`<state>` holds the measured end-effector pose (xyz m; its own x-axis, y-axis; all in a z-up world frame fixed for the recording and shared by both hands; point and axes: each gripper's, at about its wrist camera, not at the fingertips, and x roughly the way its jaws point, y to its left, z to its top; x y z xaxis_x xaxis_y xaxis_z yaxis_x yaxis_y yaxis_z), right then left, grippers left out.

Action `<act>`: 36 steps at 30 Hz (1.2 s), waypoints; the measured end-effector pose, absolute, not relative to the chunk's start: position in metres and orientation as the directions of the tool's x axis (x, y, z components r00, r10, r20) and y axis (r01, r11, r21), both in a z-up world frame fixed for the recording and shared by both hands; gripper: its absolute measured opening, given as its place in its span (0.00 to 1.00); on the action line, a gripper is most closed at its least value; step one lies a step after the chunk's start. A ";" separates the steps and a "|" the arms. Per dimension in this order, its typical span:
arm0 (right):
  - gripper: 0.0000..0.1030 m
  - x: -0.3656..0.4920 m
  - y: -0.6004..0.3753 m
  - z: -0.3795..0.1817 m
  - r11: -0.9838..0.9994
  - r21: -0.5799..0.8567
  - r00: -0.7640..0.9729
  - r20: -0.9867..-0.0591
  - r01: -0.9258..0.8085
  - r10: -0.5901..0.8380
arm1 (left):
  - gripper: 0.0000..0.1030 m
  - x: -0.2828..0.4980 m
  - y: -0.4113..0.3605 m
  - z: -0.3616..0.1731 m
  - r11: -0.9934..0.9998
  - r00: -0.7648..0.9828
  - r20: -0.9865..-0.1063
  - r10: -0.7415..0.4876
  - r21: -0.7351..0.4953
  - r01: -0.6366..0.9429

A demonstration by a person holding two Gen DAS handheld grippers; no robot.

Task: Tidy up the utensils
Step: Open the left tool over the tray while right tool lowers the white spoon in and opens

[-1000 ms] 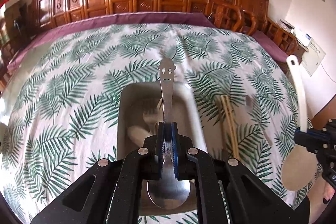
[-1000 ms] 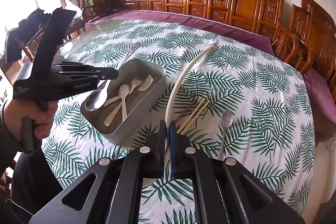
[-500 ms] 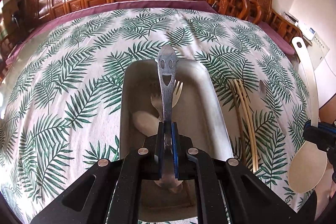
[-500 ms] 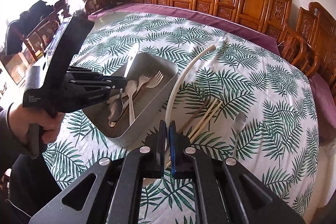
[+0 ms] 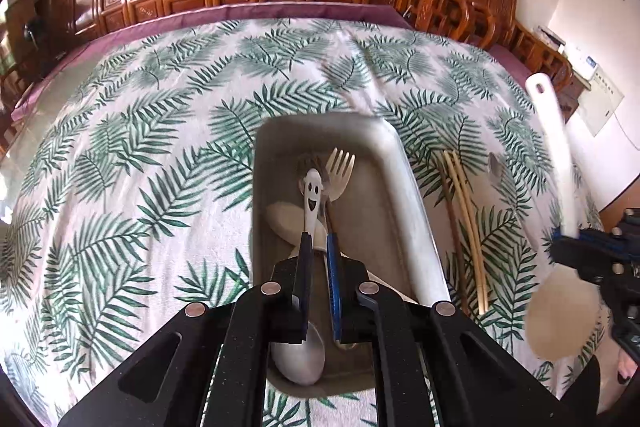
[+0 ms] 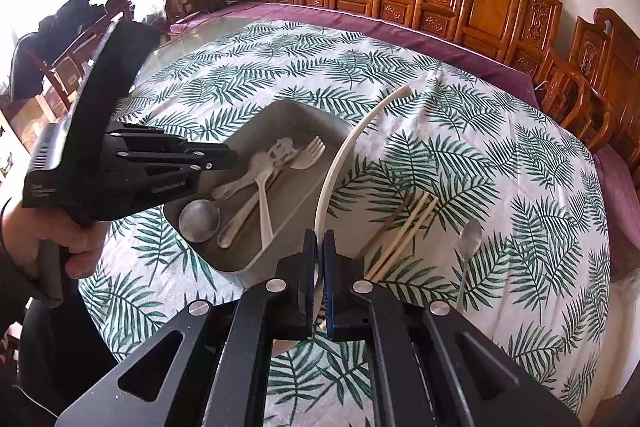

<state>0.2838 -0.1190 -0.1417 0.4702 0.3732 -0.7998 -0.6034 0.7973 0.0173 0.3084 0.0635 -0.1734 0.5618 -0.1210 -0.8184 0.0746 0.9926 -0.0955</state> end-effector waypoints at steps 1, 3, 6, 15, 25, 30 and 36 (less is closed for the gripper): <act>0.05 0.285 -0.117 -0.141 0.796 0.019 0.469 -0.799 -0.604 0.375 | 0.07 0.306 0.066 -0.168 0.993 0.570 -0.813 -0.122 -0.096 0.074; 0.05 0.287 -0.110 -0.141 0.795 0.021 0.468 -0.798 -0.607 0.379 | 0.07 0.299 0.073 -0.159 0.993 0.587 -0.801 -0.119 -0.094 0.073; 0.05 0.292 -0.096 -0.145 0.794 0.025 0.468 -0.796 -0.607 0.383 | 0.08 0.290 0.082 -0.147 0.995 0.614 -0.783 -0.099 -0.067 0.075; 0.05 0.314 -0.061 -0.165 0.795 -0.010 0.468 -0.813 -0.606 0.347 | 0.12 0.269 0.116 -0.136 0.997 0.639 -0.765 -0.082 -0.060 0.056; 0.05 0.323 -0.026 -0.188 0.780 -0.037 0.441 -0.841 -0.625 0.313 | 0.27 0.248 0.141 -0.134 0.999 0.667 -0.743 -0.052 -0.040 0.033; 0.05 0.326 -0.019 -0.198 0.785 -0.035 0.429 -0.852 -0.619 0.300 | 0.35 0.243 0.151 -0.137 0.998 0.670 -0.740 -0.058 -0.066 0.014; 0.05 0.327 -0.016 -0.203 0.789 -0.027 0.417 -0.860 -0.614 0.295 | 0.59 0.239 0.157 -0.139 0.995 0.675 -0.734 -0.079 -0.104 0.003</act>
